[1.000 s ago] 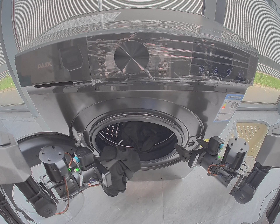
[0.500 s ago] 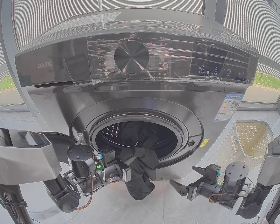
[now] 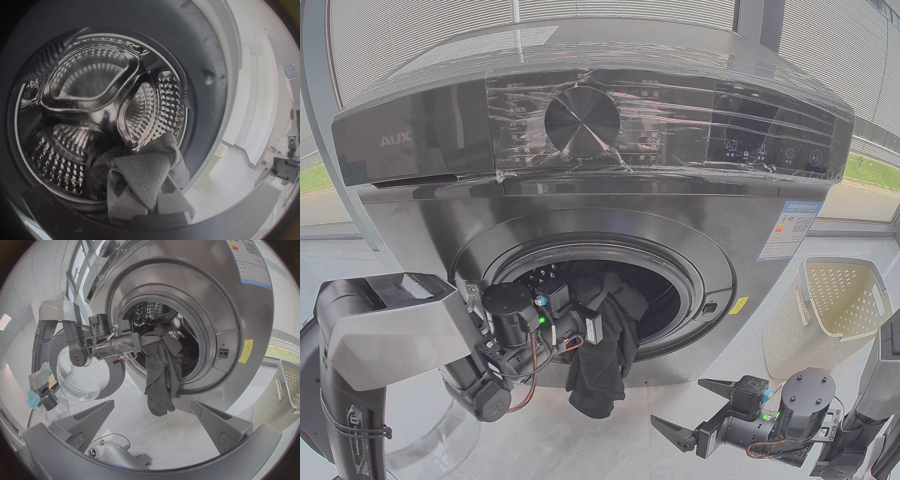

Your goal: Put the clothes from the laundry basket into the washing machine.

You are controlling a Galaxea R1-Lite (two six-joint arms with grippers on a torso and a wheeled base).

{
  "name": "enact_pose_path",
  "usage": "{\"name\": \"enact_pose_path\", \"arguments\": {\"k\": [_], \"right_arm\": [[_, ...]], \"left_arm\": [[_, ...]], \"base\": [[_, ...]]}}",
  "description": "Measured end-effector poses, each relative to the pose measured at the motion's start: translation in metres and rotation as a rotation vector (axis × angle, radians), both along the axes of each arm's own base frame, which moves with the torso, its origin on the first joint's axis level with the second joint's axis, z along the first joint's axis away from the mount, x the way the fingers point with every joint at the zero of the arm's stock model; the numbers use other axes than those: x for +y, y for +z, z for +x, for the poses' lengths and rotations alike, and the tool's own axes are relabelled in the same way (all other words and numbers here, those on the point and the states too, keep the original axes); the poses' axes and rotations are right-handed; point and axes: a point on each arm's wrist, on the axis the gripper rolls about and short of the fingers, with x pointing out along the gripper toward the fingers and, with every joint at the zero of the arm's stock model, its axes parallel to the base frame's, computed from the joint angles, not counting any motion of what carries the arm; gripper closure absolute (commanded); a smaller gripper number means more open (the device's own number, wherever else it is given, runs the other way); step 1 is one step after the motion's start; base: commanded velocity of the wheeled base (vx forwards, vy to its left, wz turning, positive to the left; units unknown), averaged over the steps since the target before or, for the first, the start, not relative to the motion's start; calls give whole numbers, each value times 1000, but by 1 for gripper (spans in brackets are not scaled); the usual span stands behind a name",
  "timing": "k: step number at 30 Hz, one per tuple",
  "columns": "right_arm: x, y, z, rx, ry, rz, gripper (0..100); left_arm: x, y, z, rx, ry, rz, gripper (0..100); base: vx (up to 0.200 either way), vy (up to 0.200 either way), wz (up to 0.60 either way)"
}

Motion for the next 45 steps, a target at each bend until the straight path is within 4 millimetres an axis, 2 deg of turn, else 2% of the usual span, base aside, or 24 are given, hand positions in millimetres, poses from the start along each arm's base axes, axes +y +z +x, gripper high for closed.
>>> {"name": "enact_pose_path", "arguments": {"k": [7, 16, 29, 34, 35, 45], "right_arm": [[1, 1, -1, -2, 8, 2, 0], [2, 0, -1, -2, 9, 3, 0], [1, 0, -1, 0, 7, 1, 0], [1, 0, 0, 0, 5, 1, 0], [1, 0, 0, 0, 4, 1, 0], [1, 0, 0, 0, 3, 0, 0]], "left_arm": [[-20, -4, 42, -77, 56, -53, 100], [-37, -13, 87, -96, 125, -69, 100], [-47, -11, 134, -85, 211, -65, 100], [-48, -13, 142, -82, 234, -63, 100], [-48, -15, 143, -80, 234, -61, 0], [-44, -21, 135, -26, 222, -22, 0]], "base": [[0, 0, 0], [0, 0, 0], [0, 0, 0], [0, 0, 0], [0, 0, 0], [0, 0, 0]]}}
